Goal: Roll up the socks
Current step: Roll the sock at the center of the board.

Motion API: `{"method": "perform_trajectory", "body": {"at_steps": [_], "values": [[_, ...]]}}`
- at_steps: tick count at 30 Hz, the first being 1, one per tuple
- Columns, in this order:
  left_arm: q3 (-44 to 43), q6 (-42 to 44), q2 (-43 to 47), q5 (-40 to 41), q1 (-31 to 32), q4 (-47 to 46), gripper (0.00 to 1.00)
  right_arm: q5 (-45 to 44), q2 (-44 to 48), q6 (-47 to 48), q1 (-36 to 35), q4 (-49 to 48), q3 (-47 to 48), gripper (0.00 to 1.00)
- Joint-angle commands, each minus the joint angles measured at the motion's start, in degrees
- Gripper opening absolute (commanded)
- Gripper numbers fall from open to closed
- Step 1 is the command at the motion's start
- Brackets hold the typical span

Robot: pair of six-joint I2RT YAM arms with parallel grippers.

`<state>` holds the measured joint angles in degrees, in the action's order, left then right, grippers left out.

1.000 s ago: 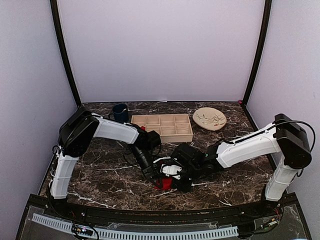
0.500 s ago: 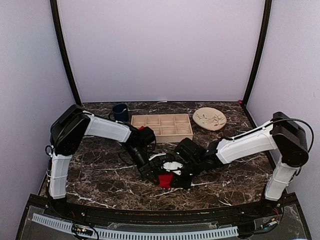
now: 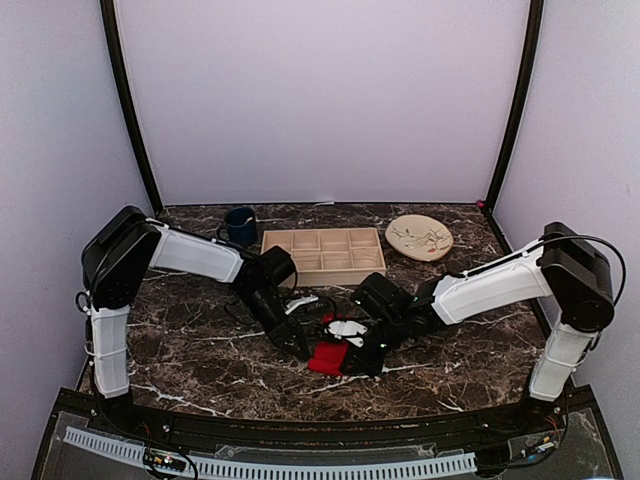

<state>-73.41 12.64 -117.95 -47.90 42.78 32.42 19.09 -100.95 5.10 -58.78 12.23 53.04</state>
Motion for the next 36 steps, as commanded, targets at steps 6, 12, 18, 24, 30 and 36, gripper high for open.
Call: {"method": "perform_trajectory", "body": {"at_steps": [6, 12, 18, 24, 30, 36], "values": [[9.36, -4.77, 12.29, 11.84, -2.18, -13.86, 0.34, 6.77, -3.27, -1.74, 2.92, 3.44, 1.66, 0.00], [16.54, -6.18, 20.36, 12.21, -2.09, -24.11, 0.35, 12.96, -5.01, -2.66, 5.90, 5.12, 3.21, 0.01], [21.51, -5.86, 25.78, 11.19, -0.49, -29.67, 0.38, 19.22, -7.55, -3.43, 8.41, 7.03, 4.21, 0.01], [23.17, -3.02, 27.39, 13.83, 4.51, -30.52, 0.48, 22.85, -9.93, -4.14, 9.56, 8.54, 5.52, 0.01], [21.46, 2.69, 25.82, 20.06, 8.31, -27.09, 0.50, 26.38, -11.56, -5.21, 10.35, 9.21, 6.48, 0.02], [19.57, 7.80, 23.59, 24.20, 11.06, -24.62, 0.50, 28.94, -12.89, -5.23, 10.47, 10.28, 7.37, 0.02]]}}
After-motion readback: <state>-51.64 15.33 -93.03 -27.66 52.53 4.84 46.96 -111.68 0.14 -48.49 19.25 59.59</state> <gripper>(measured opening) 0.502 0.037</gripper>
